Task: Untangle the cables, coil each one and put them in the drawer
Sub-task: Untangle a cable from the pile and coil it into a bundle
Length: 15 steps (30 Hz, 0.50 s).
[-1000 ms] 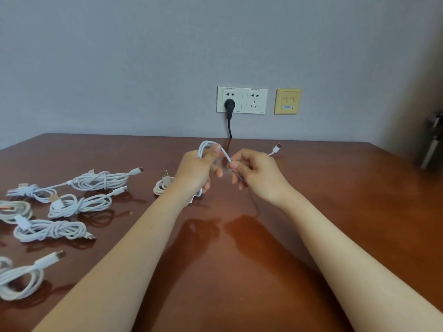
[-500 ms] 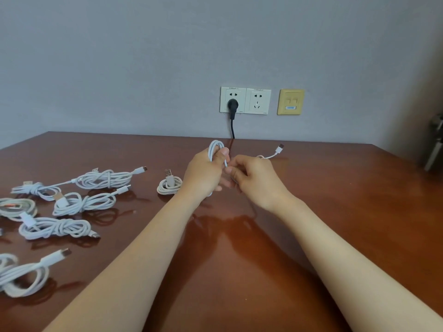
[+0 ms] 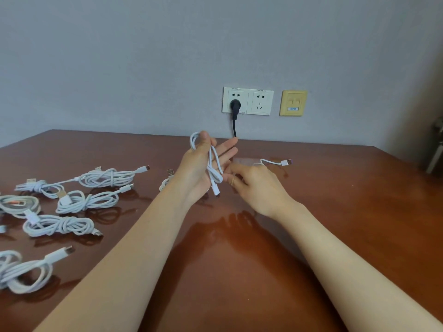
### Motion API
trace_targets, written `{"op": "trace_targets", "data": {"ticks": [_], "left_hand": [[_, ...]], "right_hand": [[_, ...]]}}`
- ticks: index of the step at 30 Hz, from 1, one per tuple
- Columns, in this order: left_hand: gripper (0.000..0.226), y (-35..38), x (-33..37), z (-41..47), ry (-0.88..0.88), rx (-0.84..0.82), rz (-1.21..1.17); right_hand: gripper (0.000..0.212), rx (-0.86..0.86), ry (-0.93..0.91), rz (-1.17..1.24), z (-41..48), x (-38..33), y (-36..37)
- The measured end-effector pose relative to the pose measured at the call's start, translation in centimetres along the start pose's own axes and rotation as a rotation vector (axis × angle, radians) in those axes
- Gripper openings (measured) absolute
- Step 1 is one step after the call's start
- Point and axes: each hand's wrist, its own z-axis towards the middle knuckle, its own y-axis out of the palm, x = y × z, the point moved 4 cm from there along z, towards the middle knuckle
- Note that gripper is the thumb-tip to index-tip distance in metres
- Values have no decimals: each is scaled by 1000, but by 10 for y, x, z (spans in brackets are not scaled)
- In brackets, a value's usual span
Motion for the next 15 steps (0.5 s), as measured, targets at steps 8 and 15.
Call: {"op": "trace_targets", "data": {"ticks": [8,15], "left_hand": [[38,-9,3,2,31,141,75],[44,-20,14,2,24,194,215]], "right_hand": [[43,-107,6,-64,-1,2,1],[18,-24,-20,-14,-2,5,-10]]}}
